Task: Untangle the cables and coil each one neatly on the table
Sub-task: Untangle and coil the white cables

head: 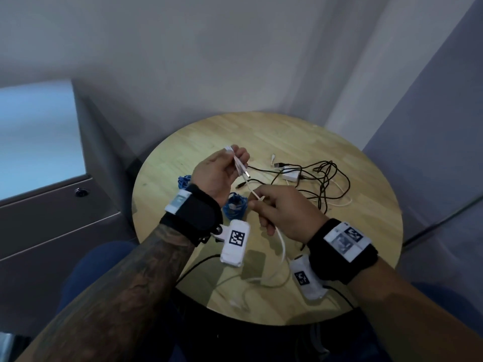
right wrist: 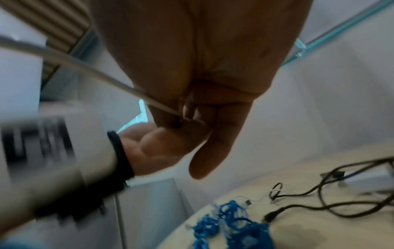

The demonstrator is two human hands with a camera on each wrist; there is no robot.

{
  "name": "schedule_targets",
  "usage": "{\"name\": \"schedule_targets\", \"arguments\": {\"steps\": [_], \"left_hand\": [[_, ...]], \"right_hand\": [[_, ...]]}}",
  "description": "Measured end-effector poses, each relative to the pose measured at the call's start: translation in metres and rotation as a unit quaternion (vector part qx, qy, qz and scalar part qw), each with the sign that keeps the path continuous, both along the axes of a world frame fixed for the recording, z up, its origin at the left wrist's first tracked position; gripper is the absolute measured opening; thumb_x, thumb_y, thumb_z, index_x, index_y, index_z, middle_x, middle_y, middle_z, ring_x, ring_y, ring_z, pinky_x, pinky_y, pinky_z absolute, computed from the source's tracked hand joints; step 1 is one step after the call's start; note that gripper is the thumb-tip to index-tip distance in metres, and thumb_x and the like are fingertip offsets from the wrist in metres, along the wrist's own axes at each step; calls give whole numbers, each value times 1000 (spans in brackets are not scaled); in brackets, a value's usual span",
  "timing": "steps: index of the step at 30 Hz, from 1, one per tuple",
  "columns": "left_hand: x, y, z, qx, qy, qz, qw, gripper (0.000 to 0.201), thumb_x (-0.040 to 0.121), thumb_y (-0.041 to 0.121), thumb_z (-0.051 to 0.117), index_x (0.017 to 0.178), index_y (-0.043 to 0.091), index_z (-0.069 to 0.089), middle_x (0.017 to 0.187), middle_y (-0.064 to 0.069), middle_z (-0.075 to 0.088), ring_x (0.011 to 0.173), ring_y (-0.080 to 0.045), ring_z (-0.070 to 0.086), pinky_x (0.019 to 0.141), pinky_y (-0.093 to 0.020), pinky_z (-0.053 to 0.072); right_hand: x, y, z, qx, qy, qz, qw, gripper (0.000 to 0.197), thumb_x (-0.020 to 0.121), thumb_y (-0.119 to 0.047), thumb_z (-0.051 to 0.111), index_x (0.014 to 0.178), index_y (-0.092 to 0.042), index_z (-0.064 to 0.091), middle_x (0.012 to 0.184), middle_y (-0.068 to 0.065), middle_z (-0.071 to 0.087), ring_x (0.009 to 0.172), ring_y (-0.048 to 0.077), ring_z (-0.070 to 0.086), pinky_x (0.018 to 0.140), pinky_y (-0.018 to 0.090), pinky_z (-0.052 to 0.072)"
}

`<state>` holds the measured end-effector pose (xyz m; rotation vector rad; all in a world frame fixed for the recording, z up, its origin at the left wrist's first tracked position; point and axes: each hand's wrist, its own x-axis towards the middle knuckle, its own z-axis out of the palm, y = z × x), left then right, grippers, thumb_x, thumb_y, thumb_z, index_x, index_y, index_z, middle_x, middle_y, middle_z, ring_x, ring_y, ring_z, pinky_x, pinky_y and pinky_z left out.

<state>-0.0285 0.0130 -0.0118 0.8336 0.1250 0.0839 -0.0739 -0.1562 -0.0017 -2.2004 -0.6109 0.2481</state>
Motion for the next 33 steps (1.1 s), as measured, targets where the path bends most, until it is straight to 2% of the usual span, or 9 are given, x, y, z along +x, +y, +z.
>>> {"name": "schedule_targets", "arguments": {"steps": [2,5,7,11,15,18,22,29,33], "left_hand": [[-1,-2,-6,164,-29,45,985,16,98,1,50,100,0,66,88,-13,73,82,-24,73,78,-32,58],[-5,-5,-9,379,-72,27,922,19,98,6,52,94,8,71,80,-2,72,76,-12,69,75,-29,54],[-8,-7,-8,439,-79,-40,894,20,99,9,52,96,2,70,74,1,69,68,-5,65,72,-23,52],[-19,-22,2,361,-64,-208,907,27,101,2,39,100,-8,64,76,-12,63,66,-19,60,69,-26,54],[-25,-26,12,167,-52,-295,939,23,94,3,40,95,-6,61,79,-13,55,64,-18,51,63,-26,44],[-21,-22,13,14,-25,-281,959,27,99,6,34,102,-3,60,78,-5,58,65,-14,52,67,-26,48],[-9,-12,7,-78,0,-164,983,24,101,11,38,104,0,60,81,-5,67,76,-16,64,75,-28,56],[-2,2,-4,127,-20,52,990,19,98,0,49,109,-8,62,91,-15,69,76,-18,72,74,-25,58],[-7,-3,-5,378,-59,15,924,21,99,8,52,95,-1,70,82,-9,71,72,-13,69,76,-31,58]], "right_hand": [[-3,0,13,67,78,-10,995,13,98,-21,62,93,-10,66,56,6,64,43,21,59,56,34,51],[-1,-10,30,141,131,-32,981,16,97,-20,63,97,-5,67,51,1,56,38,16,50,57,44,55],[6,-19,36,157,70,-79,982,17,100,-18,59,95,-4,68,46,-10,47,38,10,40,49,32,50],[26,-35,29,99,-125,-183,970,18,98,-20,59,86,-11,69,70,-3,66,62,1,52,61,21,41],[35,-39,8,79,-139,-194,968,19,99,-26,57,89,-16,70,74,-9,65,66,-2,54,62,16,40],[35,-30,-9,30,-142,-159,976,22,101,-34,51,101,-23,70,77,-4,68,71,13,61,67,30,46],[21,-6,-24,-47,-79,-83,992,20,103,-27,48,110,-22,66,65,-9,58,61,15,57,63,32,47],[-3,-4,4,30,96,-2,995,23,100,-22,59,90,-3,65,53,3,57,43,15,58,51,27,51],[-2,-13,25,38,-13,-26,999,22,99,-26,61,86,-9,69,49,-11,45,45,7,44,49,34,48]]}}
